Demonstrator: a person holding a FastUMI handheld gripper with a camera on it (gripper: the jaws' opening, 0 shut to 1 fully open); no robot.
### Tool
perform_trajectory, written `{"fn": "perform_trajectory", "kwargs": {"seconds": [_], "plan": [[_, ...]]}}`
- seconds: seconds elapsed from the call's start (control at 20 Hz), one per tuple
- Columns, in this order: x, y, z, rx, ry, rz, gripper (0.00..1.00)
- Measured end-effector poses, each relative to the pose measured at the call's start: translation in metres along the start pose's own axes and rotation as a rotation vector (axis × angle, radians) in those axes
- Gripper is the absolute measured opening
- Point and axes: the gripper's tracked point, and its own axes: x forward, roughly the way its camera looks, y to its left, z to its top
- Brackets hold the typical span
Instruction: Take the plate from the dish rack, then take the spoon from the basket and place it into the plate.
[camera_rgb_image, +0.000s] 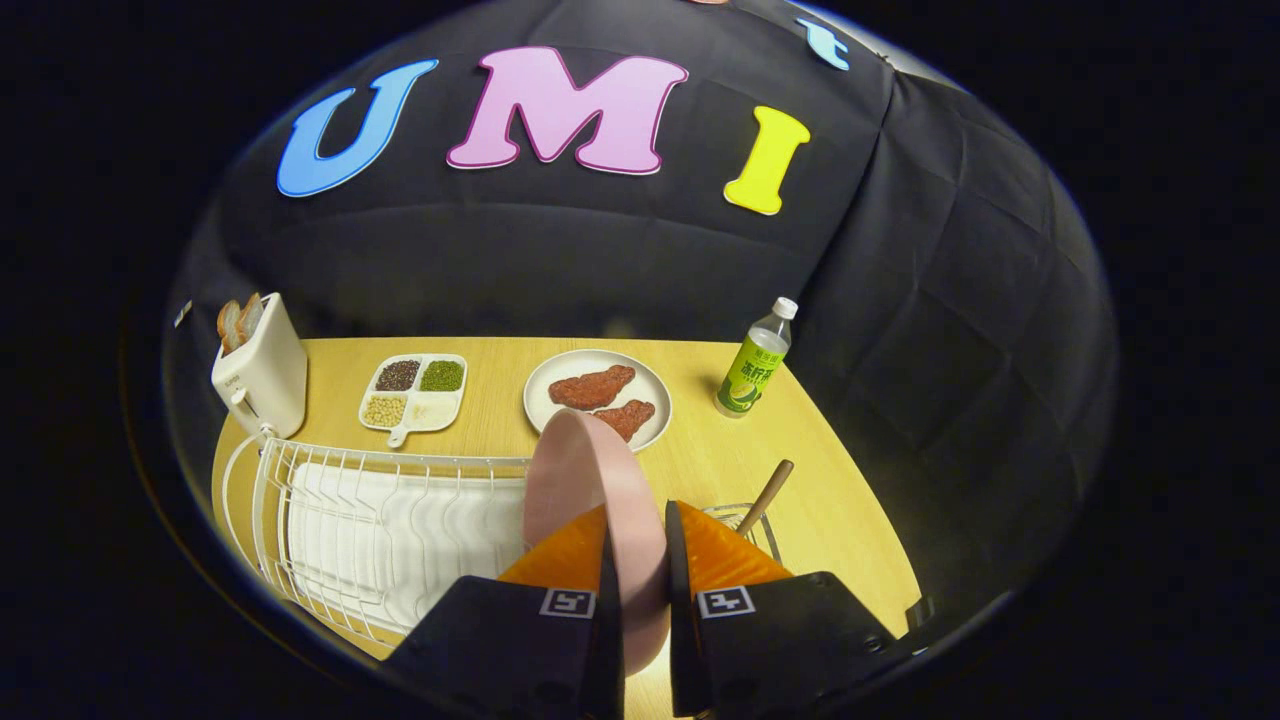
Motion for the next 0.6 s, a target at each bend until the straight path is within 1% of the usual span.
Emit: {"fn": "perform_trajectory", "kwargs": {"seconds": [0.25,0.4,0.55,0.6], "plan": [[-0.003,-0.001,-0.004,-0.006,0.027,-0.001,0.22],[-0.001,-0.002,-0.001,-0.032,0.034,-0.025,0.22],[-0.008,0.003,0.011,-0.083,-0.004,-0.054,0.22],[-0.012,-0.001,0.023,-0.123,-0.05,-0.083,0.22]]}}
